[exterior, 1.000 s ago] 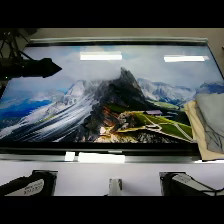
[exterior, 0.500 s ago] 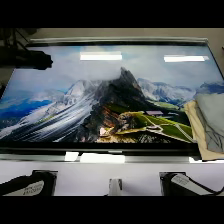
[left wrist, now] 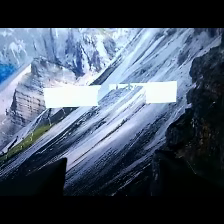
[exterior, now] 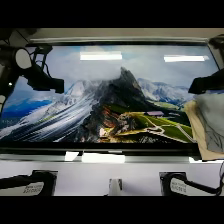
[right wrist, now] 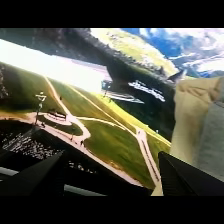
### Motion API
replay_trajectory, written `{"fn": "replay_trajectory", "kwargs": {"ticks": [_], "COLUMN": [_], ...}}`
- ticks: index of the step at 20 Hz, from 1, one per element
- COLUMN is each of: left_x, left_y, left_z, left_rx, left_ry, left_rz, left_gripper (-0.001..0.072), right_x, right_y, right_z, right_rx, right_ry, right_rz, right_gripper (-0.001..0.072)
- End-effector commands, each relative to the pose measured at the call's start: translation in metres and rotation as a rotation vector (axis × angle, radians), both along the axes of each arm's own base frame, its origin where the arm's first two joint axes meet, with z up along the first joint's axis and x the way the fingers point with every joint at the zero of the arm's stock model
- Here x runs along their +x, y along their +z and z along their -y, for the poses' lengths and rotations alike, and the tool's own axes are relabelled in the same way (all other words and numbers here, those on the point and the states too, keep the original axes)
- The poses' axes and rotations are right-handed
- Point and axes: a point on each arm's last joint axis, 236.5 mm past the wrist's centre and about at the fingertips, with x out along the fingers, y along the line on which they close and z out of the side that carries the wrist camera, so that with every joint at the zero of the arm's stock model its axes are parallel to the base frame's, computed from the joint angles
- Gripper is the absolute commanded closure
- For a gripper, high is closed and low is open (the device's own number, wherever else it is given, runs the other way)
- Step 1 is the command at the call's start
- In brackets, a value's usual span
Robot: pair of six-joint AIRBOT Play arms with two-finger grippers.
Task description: Fold the shirts.
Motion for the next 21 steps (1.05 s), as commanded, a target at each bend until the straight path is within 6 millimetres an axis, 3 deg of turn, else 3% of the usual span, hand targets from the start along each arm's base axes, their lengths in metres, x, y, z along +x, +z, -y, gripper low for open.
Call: {"fn": "replay_trajectory", "kwargs": {"ticks": [1, 21], "left_x": [0.0013, 0.002], "left_y": [-0.0057, -0.0087], "left_z": [-0.0047, -0.0047], "left_rx": [-0.019, -0.014], "left_ry": [0.06, 0.05], "left_rz": [0.028, 0.021], "left_gripper": [-0.0013, -0.0013], "right_x": [-0.0032, -0.0015], "right_y": [-0.0209, -0.0203], "right_z": [-0.0242, -0.0239], "right_rx": [0.017, 0.016], "right_ry": [0.035, 0.034], "right_rz": [-0.053, -0.045], "right_gripper": [0.0119, 0.0115]}}
